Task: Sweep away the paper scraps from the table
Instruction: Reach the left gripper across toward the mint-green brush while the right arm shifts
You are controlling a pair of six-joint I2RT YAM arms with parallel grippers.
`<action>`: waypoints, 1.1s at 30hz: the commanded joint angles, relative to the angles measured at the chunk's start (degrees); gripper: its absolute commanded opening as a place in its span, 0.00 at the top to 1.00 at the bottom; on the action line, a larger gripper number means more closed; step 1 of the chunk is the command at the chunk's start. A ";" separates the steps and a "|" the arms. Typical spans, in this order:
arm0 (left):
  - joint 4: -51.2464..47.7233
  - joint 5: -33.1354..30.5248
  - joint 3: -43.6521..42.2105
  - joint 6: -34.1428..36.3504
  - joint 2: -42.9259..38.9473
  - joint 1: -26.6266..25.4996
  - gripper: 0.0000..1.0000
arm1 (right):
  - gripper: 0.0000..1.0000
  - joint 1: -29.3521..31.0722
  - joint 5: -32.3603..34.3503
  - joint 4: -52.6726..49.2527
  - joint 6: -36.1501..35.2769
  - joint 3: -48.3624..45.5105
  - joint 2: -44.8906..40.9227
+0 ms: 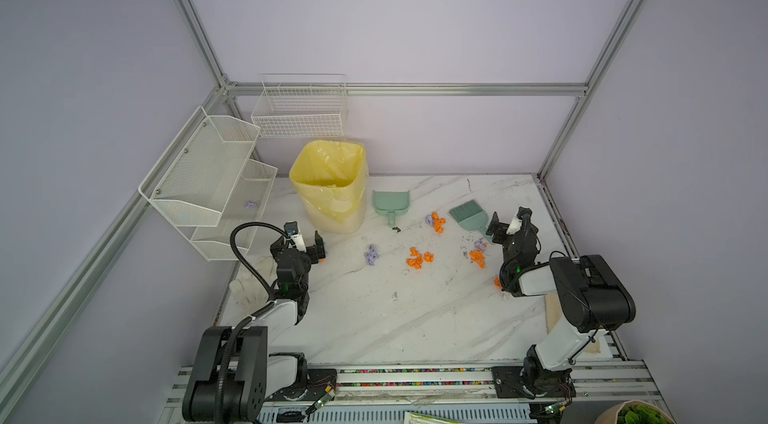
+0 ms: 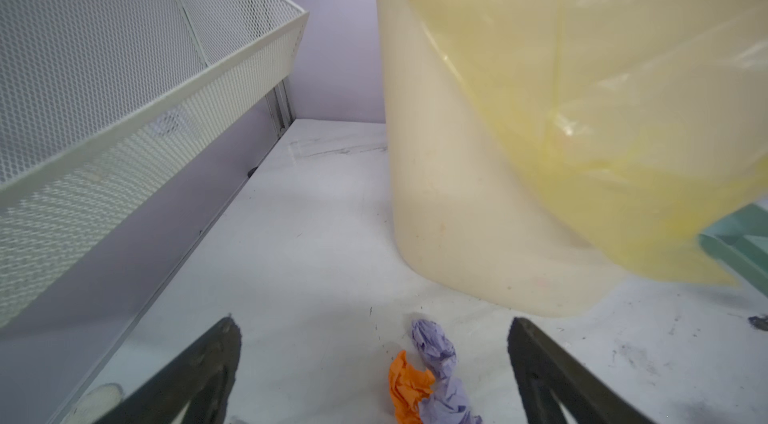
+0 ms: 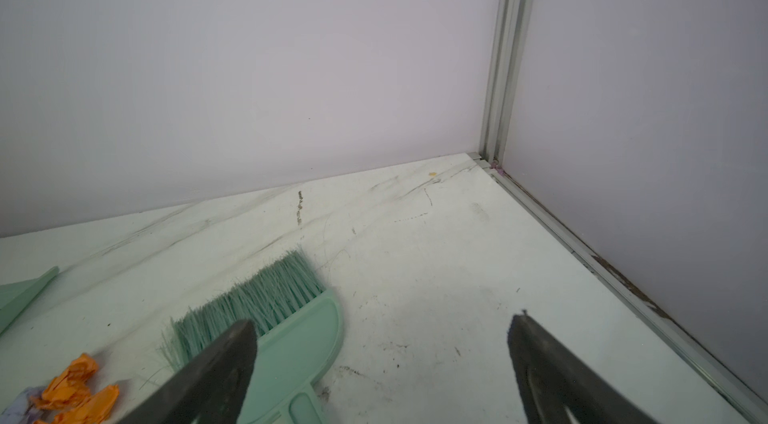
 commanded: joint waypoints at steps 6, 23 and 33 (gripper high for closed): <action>-15.29 -14.72 20.86 -2.33 -8.41 -21.70 0.00 | 0.03 -0.19 1.25 -27.80 8.61 12.32 -6.62; -30.99 -11.36 60.76 -25.26 27.54 -45.87 0.00 | 0.03 -0.29 -12.58 -67.22 12.63 42.08 2.57; -35.11 -8.60 87.51 -30.24 53.01 -48.91 0.00 | 0.03 -8.43 -30.95 -64.51 20.56 43.80 7.43</action>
